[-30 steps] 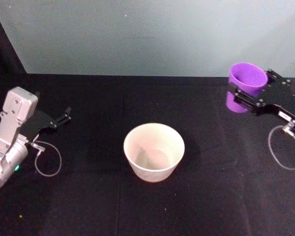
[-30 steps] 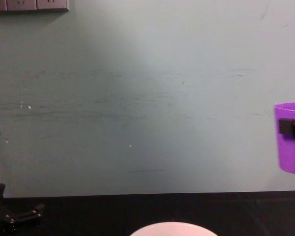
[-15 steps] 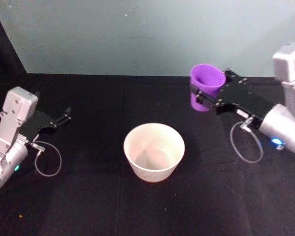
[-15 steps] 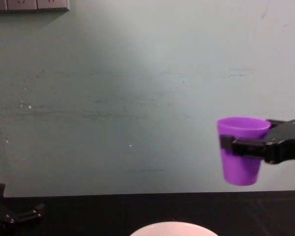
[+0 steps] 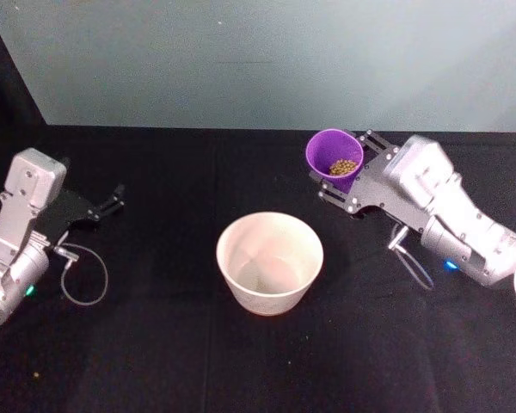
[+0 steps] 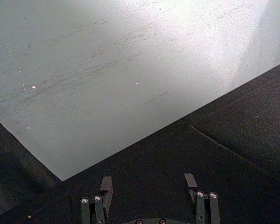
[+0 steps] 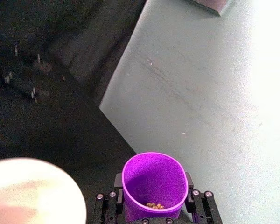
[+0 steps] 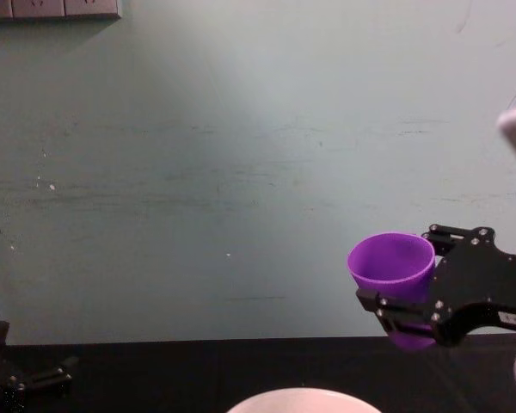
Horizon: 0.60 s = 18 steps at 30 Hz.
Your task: Pick up the cup and pour the mung beans from the cup into the bowl.
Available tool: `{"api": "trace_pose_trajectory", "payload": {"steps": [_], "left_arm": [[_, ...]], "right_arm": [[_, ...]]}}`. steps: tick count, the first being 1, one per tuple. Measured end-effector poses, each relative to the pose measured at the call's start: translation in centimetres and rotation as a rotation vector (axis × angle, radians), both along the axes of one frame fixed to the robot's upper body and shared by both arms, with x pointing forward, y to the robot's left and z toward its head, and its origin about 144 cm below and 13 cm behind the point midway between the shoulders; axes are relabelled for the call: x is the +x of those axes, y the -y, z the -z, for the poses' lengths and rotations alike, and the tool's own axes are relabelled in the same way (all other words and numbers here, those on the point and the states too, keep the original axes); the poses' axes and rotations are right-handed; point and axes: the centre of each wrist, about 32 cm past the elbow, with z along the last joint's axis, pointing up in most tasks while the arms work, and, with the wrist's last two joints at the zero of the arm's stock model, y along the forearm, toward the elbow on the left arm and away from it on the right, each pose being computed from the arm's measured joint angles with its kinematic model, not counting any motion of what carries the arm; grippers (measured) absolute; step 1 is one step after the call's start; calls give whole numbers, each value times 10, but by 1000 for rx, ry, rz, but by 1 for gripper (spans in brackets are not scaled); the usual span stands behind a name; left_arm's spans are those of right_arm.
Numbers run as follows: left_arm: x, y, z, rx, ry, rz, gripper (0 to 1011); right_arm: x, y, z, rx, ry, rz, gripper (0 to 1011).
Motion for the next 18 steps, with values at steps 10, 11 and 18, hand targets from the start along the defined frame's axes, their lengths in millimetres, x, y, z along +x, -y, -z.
{"api": "trace_pose_trajectory", "payload": {"steps": [10,11,18], "left_arm": [[0,0,0,0,0,0,1000],[0,0,0,0,0,0,1000],[0,0,0,0,0,0,1000]], "right_arm": [[-8,-5,6,-247,169,-5,734],[-8,-5,7,-263,182,-8,733],[-10,-6,16,-408,277,-30,733]]}}
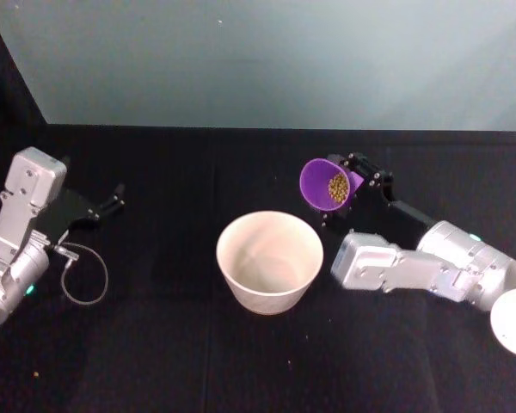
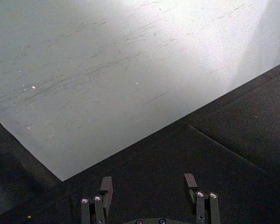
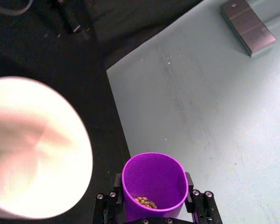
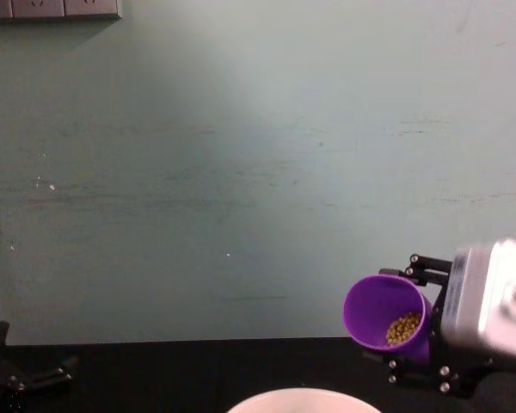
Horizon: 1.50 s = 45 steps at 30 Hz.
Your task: Pick up the cup and pour the mung beans from the cup into the bowl.
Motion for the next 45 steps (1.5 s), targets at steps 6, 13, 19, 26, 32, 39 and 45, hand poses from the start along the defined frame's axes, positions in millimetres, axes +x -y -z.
{"api": "trace_pose_trajectory", "payload": {"steps": [6,13,19,26,32,39,45], "left_arm": [[0,0,0,0,0,0,1000],[0,0,0,0,0,0,1000],[0,0,0,0,0,0,1000],[0,0,0,0,0,0,1000],[0,0,0,0,0,0,1000],[0,0,0,0,0,0,1000],[0,0,0,0,0,0,1000]], "right_arm": [[2,-1,7,-93,52,4,733],[3,-5,10,-161,101,-3,733],[4,-9,12,-225,170,-6,733],[2,-12,16,-279,233,-11,733],[0,-13,19,-309,259,-10,733],[-4,-14,24,-358,316,-14,733],[-6,-15,27,-380,348,-16,733]]}}
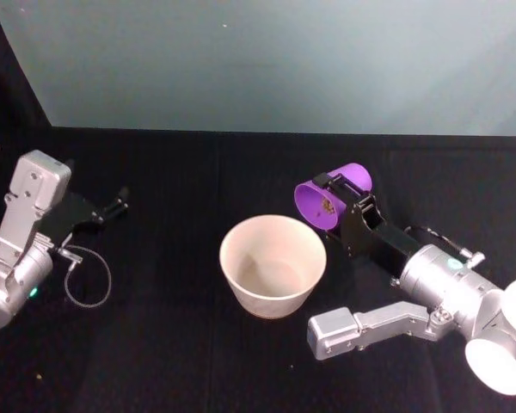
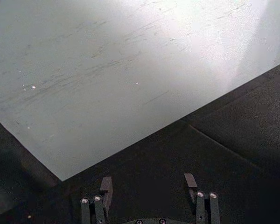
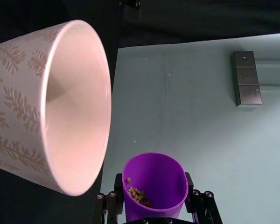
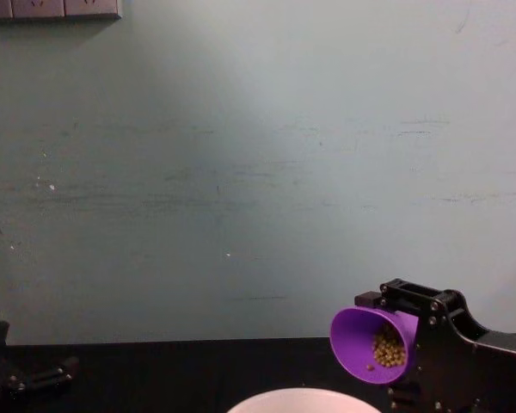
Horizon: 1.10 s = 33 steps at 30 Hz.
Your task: Pick up the cup and pour the mung beans from the cup into the bowl.
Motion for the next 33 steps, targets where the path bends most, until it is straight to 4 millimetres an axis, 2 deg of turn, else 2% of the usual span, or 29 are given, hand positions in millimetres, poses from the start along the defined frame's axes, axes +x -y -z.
{"api": "trace_pose_trajectory", "payload": {"steps": [33], "left_arm": [[0,0,0,0,0,0,1000]], "right_arm": [[-5,-5,8,-108,85,-14,733]]}}
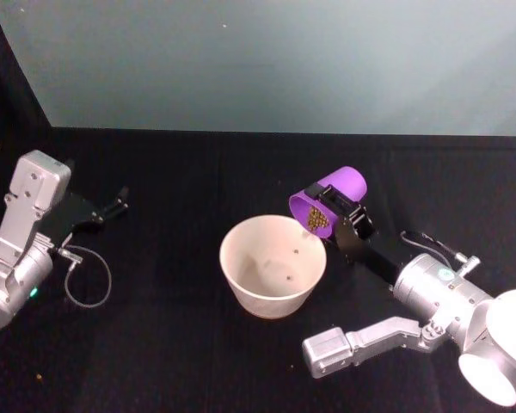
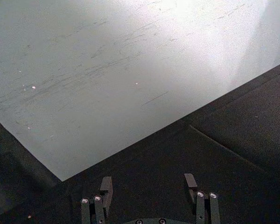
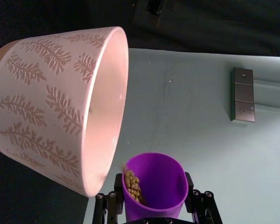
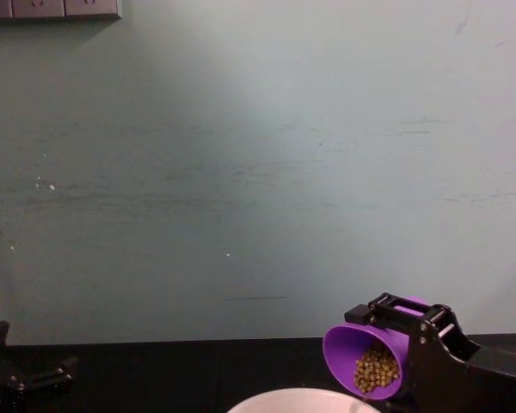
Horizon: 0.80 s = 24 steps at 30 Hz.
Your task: Pick up the cup and pour the mung beans from the cup into the bowl.
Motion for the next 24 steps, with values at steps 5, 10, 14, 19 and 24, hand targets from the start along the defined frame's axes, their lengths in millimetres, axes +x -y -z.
{"api": "trace_pose_trajectory", "payload": {"steps": [5,10,14,19,24], "left_arm": [[0,0,0,0,0,0,1000],[0,0,0,0,0,0,1000],[0,0,0,0,0,0,1000],[0,0,0,0,0,0,1000],[0,0,0,0,0,0,1000]], "right_arm": [[0,0,0,-7,7,-1,733],[0,1,-1,-11,12,0,733],[0,1,-1,-14,14,1,733],[0,1,-2,-17,17,1,733],[0,1,-4,-20,21,0,733]]}}
